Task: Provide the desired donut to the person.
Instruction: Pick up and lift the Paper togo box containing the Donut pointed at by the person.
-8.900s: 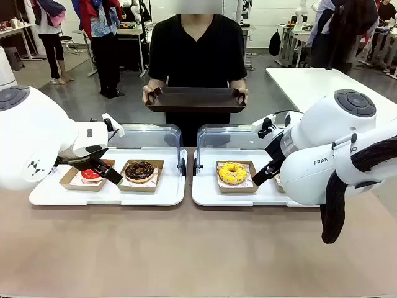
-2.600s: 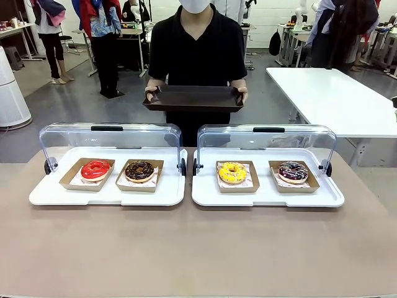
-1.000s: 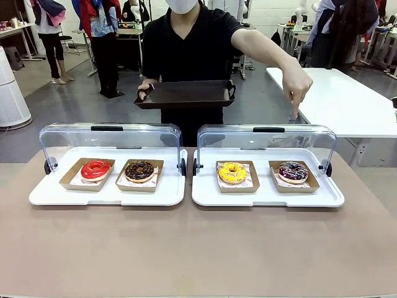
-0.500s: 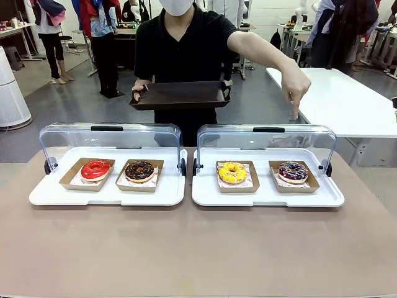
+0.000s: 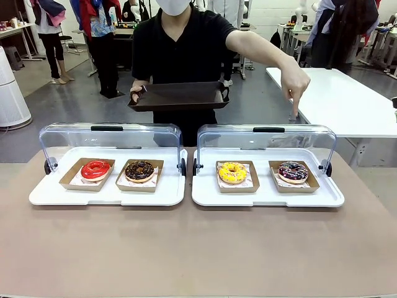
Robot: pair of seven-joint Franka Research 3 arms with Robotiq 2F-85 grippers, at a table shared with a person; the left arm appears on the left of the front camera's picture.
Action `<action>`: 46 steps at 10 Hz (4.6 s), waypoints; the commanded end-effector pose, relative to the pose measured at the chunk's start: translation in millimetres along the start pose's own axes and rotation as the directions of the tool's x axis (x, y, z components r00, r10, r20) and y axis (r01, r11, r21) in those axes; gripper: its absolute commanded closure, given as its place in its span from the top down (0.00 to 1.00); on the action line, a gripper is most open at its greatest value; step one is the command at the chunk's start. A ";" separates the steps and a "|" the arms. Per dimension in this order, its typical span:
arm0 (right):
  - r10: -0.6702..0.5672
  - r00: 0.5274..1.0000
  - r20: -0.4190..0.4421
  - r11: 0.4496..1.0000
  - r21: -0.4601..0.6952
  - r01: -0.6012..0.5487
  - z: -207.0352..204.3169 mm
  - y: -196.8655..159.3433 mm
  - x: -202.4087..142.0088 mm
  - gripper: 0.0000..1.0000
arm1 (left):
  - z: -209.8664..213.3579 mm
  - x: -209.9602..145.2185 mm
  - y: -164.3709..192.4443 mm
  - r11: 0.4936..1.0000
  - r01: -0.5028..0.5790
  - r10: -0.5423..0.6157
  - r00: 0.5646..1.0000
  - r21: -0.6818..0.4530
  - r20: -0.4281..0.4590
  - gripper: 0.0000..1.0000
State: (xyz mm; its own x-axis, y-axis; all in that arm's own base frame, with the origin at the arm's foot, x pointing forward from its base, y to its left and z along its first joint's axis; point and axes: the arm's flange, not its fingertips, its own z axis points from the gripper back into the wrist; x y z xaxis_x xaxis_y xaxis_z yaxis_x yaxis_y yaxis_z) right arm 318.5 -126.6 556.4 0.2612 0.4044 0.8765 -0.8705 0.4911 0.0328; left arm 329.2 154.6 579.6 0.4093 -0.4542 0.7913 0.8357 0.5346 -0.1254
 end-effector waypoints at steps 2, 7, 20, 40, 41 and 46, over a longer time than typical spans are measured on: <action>0.010 1.000 0.006 1.000 0.008 -0.010 -1.5 -2.7 -0.6 1.00 | 0.2 -0.9 0.3 1.000 0.004 -0.004 1.000 -0.003 0.000 1.00; 0.010 1.000 0.006 1.000 0.008 -0.010 -1.5 -2.7 -0.6 1.00 | 0.2 -0.9 0.3 1.000 0.004 -0.004 1.000 -0.003 0.000 1.00; 0.442 0.564 -0.698 0.889 0.254 -0.382 -169.4 27.1 50.6 1.00 | 0.2 -0.9 0.3 1.000 0.004 -0.004 1.000 -0.003 0.000 1.00; 0.379 0.531 -0.758 0.925 0.316 -0.210 -275.8 -22.7 -58.8 1.00 | 0.2 -0.9 0.3 1.000 0.004 -0.004 1.000 -0.003 0.000 1.00; 0.434 0.514 -0.740 0.901 0.351 -0.256 -274.3 -20.6 -69.2 1.00 | 0.2 -0.9 0.3 1.000 0.004 -0.004 1.000 -0.003 0.000 1.00; 0.419 0.518 -0.746 0.908 0.353 -0.226 -280.6 -28.4 -68.5 1.00 | 0.2 -0.9 0.3 1.000 0.004 -0.004 1.000 -0.003 0.000 1.00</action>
State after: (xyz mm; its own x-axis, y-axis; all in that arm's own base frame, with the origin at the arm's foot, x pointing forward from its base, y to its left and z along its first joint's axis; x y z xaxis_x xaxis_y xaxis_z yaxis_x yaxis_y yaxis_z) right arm 436.5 50.4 363.6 0.0709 0.9916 0.1080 -0.9971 0.0734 -0.0190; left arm 329.5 154.7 578.7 0.4144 -0.4558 0.7877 0.8336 0.5374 -0.1276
